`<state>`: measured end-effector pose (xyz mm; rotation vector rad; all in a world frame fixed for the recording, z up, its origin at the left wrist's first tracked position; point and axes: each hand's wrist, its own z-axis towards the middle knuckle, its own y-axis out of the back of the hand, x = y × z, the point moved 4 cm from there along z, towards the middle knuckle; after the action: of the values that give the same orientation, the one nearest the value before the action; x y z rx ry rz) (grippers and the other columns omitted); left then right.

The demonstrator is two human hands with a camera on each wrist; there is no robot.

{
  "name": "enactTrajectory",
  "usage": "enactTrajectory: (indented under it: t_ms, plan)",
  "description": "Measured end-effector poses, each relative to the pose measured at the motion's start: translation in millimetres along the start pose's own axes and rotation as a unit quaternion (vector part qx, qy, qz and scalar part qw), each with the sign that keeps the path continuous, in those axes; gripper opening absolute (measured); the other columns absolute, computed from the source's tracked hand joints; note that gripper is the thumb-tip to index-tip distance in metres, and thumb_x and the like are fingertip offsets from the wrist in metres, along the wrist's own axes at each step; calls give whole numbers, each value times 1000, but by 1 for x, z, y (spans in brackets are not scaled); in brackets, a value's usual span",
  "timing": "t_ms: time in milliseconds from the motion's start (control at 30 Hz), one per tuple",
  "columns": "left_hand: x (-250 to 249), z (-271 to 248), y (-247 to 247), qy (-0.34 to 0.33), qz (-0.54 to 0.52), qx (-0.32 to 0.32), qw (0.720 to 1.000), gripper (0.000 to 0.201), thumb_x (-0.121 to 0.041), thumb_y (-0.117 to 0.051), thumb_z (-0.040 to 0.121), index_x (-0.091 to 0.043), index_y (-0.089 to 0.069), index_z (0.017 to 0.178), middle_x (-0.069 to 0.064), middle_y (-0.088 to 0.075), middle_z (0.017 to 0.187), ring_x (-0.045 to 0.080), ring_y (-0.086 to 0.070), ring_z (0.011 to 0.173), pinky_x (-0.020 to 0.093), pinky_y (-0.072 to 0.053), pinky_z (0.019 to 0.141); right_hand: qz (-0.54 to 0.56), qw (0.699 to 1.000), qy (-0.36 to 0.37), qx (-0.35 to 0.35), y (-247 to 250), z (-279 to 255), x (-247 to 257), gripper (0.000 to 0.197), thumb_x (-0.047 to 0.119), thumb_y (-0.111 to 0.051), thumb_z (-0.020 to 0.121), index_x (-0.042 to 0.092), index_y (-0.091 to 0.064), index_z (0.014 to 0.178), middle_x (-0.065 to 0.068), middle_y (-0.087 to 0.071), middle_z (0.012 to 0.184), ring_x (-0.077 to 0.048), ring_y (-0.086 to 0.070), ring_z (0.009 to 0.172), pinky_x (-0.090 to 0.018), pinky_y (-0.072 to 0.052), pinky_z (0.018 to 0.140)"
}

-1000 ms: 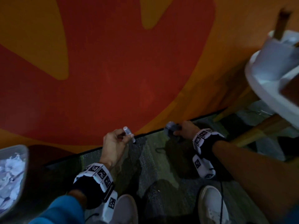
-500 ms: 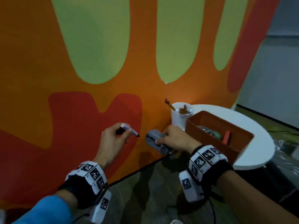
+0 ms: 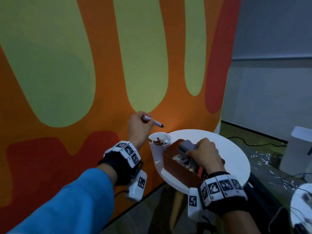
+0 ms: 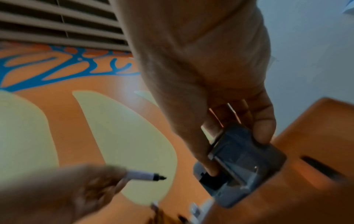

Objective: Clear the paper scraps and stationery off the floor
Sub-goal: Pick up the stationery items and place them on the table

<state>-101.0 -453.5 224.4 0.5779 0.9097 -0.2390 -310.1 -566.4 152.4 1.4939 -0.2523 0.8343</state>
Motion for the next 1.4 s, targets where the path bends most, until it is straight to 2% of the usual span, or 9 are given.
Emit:
enactTrajectory:
  t_ms: [100, 267, 433, 500, 567, 667, 967, 1200, 1400]
  plan:
    - [0, 20, -25, 21, 55, 52, 997, 15, 1, -58, 86, -5, -72, 80, -12, -62, 46, 5, -43, 38, 17, -32, 37, -29, 999, -10, 24, -13, 1, -8, 25, 23, -70, 77, 10, -56, 93, -7, -61, 93, -31, -63, 91, -34, -50, 69]
    - [12, 40, -52, 31, 186, 139, 972, 13, -4, -80, 76, -8, -73, 66, 6, -70, 61, 15, -57, 51, 35, -57, 56, -42, 997, 3, 57, -29, 7, -14, 23, 20, -68, 74, 16, -62, 96, -7, -68, 98, -29, -65, 92, -41, -57, 78]
    - [29, 42, -65, 45, 241, 156, 957, 21, -5, -76, 80, -3, -76, 102, 15, -72, 101, 23, -67, 86, 28, -55, 71, -36, 997, 3, 72, -37, 6, -13, 34, 29, -70, 81, 16, -58, 110, -6, -65, 108, -29, -63, 102, -42, -53, 88]
    - [30, 39, -65, 41, 233, 150, 960, 28, -7, -73, 85, -4, -72, 112, 16, -71, 106, 19, -64, 78, 23, -51, 68, -40, 996, 8, 75, -35, 4, -12, 33, 31, -68, 83, 16, -59, 111, -7, -65, 109, -29, -63, 103, -42, -53, 88]
    - [26, 36, -62, 27, 222, 140, 965, 30, -10, -70, 87, -7, -71, 116, 14, -72, 106, 15, -61, 74, 20, -48, 68, -39, 998, 27, 48, -27, 4, -6, 25, 28, -65, 85, 13, -61, 104, -9, -66, 105, -30, -63, 100, -40, -54, 82]
    - [16, 25, -49, -10, 185, 114, 976, 31, -17, -66, 89, -8, -71, 118, 12, -71, 114, 19, -67, 98, 24, -51, 85, 41, 996, 75, 10, -11, 2, 16, 14, 26, -63, 83, 12, -64, 82, -7, -67, 83, -26, -64, 83, -38, -55, 71]
    - [12, -20, 55, -73, 172, 34, 982, 30, -32, -61, 94, -19, -71, 118, 0, -72, 115, 11, -65, 104, 26, -49, 82, 196, 933, 280, 116, -35, -41, 134, 15, 24, -66, 90, 14, -71, 80, -1, -66, 71, -13, -58, 63, -34, -48, 60]
    - [33, -37, 177, -43, 197, -42, 979, 27, -30, -64, 93, -17, -72, 115, -1, -73, 110, 12, -66, 102, 32, -52, 89, 215, 903, 322, 185, -64, -86, 196, 12, 32, -69, 90, 23, -74, 84, 9, -65, 73, -4, -59, 69, -20, -41, 60]
    - [39, -56, 256, -21, 235, -64, 970, 27, -31, -62, 95, -17, -72, 116, -2, -73, 112, 13, -66, 103, 33, -55, 88, 207, 880, 349, 248, -82, -118, 242, 14, 33, -70, 90, 20, -76, 89, 11, -68, 77, -4, -62, 72, -24, -47, 66]
